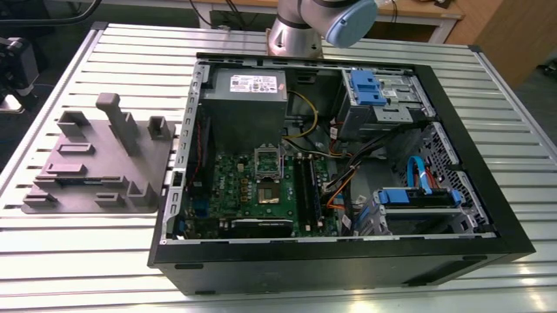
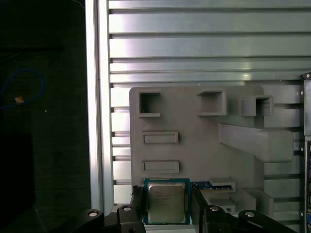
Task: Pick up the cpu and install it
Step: 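Pick up the cpu and move it towards the insertion slot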
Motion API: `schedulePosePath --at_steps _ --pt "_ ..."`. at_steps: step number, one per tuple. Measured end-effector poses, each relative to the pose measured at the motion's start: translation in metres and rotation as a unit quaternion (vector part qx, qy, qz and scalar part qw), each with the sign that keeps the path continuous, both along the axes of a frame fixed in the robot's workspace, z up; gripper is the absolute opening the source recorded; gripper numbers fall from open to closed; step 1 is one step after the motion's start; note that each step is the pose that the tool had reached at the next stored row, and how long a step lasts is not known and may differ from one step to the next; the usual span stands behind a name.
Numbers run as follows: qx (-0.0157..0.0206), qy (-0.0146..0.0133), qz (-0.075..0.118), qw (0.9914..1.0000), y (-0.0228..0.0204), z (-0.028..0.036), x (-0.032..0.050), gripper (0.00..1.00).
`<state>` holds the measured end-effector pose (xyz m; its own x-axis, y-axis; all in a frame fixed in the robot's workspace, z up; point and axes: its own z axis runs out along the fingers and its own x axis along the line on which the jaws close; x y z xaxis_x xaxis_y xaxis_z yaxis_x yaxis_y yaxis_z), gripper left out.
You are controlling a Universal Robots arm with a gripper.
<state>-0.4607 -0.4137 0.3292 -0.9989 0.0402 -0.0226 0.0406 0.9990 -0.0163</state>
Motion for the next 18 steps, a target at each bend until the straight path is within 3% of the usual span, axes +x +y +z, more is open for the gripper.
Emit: schedulePosePath --at_steps 8,10,18 --pt "0.0000 0.0000 0.000 1.00000 0.0000 0.0002 0.0000 0.47" --pt "0.0000 0.0000 0.000 1.00000 0.0000 0.0086 0.0000 0.47" --pt "0.0000 0.0000 0.000 1.00000 0.0000 0.0116 0.0000 0.47"
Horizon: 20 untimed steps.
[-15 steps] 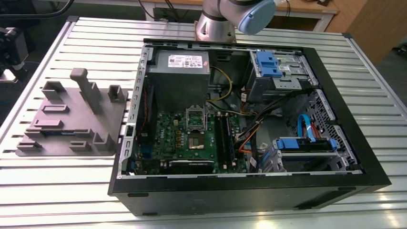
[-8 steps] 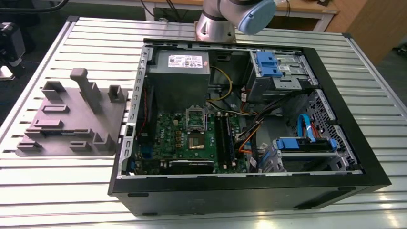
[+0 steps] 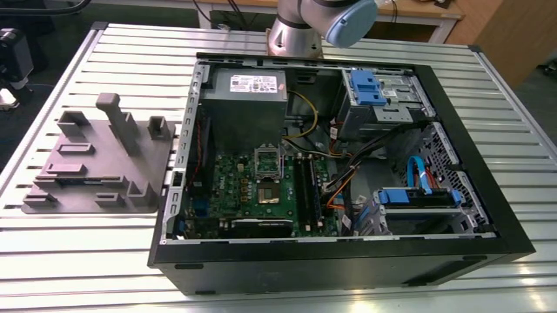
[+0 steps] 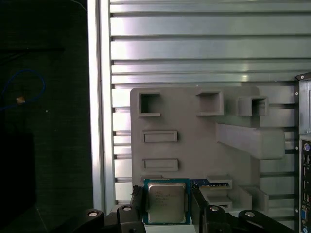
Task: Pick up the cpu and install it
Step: 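Pick up the cpu and move it towards the insertion slot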
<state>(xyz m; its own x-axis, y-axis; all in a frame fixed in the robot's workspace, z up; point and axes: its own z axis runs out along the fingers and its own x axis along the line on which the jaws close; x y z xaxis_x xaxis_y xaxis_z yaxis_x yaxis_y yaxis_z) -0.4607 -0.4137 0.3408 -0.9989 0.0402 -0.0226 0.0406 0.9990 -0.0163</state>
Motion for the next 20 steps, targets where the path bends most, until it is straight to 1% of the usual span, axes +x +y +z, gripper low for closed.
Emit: schedulePosePath --at_steps 7,20 --pt "0.0000 0.0001 0.000 1.00000 0.0000 0.0004 0.0000 0.47" --pt "0.0000 0.0000 0.000 1.00000 0.0000 0.0162 0.0000 0.47"
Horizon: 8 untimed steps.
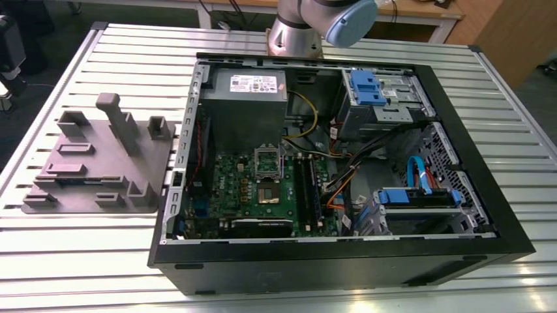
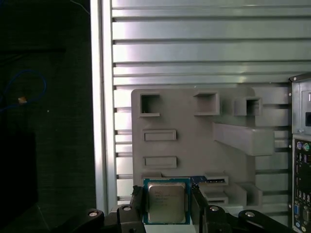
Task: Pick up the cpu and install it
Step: 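Pick up the cpu and move it towards the insertion slot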
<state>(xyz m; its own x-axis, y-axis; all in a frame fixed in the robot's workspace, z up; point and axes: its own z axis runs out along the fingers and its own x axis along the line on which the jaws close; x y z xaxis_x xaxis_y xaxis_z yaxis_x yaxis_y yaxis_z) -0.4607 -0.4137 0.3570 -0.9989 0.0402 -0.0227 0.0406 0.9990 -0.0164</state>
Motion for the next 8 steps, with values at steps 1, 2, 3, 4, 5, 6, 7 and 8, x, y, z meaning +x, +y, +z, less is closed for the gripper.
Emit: schedulePosePath --at_steps 1,2,3,4,5,6,7,8 --pt "0.0000 0.0000 0.000 1.00000 0.0000 0.0009 0.0000 0.47" --pt "0.0000 0.0000 0.000 1.00000 0.0000 0.0018 0.0000 0.47" --pt "0.0000 0.0000 0.000 1.00000 0.0000 0.0027 0.0000 0.47" --pt "0.0000 0.0000 0.000 1.00000 0.0000 0.0035 0.0000 0.47" --pt "0.0000 0.0000 0.000 1.00000 0.0000 0.0052 0.0000 0.47" --pt "0.0000 -0.0001 0.000 1.00000 0.0000 0.0062 0.0000 0.47" --pt "0.0000 -0.0001 0.000 1.00000 0.0000 0.0067 0.0000 0.47" --pt "0.0000 -0.0001 0.000 1.00000 0.0000 0.0072 0.0000 0.47"
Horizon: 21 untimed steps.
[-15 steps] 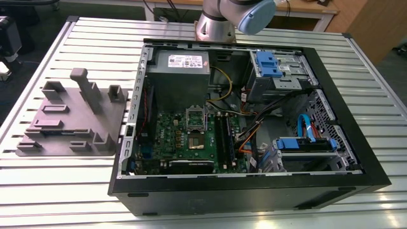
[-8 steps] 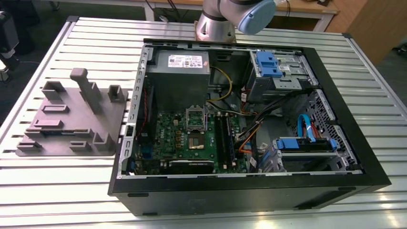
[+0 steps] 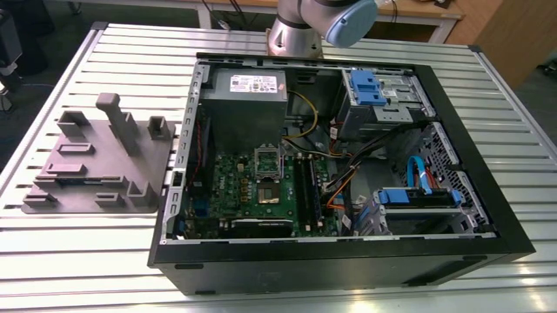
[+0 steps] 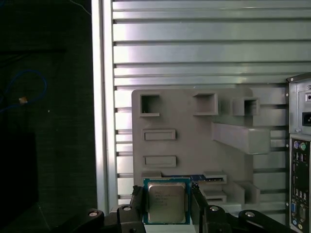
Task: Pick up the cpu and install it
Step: 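Pick up the cpu and move it towards the insertion slot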
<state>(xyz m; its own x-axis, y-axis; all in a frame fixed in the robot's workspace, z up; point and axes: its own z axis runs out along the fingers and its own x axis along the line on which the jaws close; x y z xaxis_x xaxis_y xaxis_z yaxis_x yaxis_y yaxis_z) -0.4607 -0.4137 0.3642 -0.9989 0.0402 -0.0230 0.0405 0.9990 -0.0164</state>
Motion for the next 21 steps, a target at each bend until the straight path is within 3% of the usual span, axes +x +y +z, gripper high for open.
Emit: schedulePosePath --at_steps 21 --pt "0.0000 -0.0006 0.000 1.00000 0.0000 0.0086 -0.0001 0.47"
